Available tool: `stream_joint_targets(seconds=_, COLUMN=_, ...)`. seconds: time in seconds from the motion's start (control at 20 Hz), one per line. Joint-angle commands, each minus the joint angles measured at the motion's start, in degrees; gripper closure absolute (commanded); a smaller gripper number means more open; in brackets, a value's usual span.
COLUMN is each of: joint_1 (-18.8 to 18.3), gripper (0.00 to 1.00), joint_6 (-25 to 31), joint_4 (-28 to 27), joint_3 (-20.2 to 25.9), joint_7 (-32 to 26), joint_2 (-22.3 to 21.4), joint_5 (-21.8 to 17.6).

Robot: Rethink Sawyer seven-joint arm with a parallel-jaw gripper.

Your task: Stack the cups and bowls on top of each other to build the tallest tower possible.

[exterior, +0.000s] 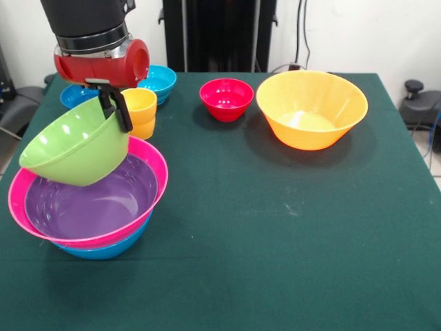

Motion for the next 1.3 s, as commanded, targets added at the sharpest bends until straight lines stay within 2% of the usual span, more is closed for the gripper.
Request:
stream_joint_targets(seconds=0.05, joint_1=0.94, gripper=1.0, joint_6=-0.13, joint_4=-3.33, joint_3=1.11, joint_7=-11.32, joint_2=3.66, joint_5=-3.56)
stream_joint_targets(seconds=0.25, joint_1=0.81, gripper=1.0, joint_6=0.54, joint_4=-4.45, joint_3=1.54, joint_7=-12.7, joint_2=4.05, joint_5=-3.74)
stream_joint_targets(seconds=0.3, joint_1=0.71, gripper=0.0, joint_6=0.52, joint_4=-4.56, joint_3=1.71, joint_7=-12.93, joint_2=4.18, joint_5=-3.73)
stream_joint_targets(seconds=0.9, joint_1=0.76, gripper=0.0, joint_6=-0.7, joint_4=-4.78, joint_3=2.03, joint_7=-11.98, joint_2=4.32, joint_5=-3.83)
stream_joint_targets(seconds=1.3, joint_1=1.75, gripper=0.0, joint_6=0.15, joint_4=-1.94, joint_3=1.86, joint_7=-9.27, joint_2=0.89, joint_5=-2.65)
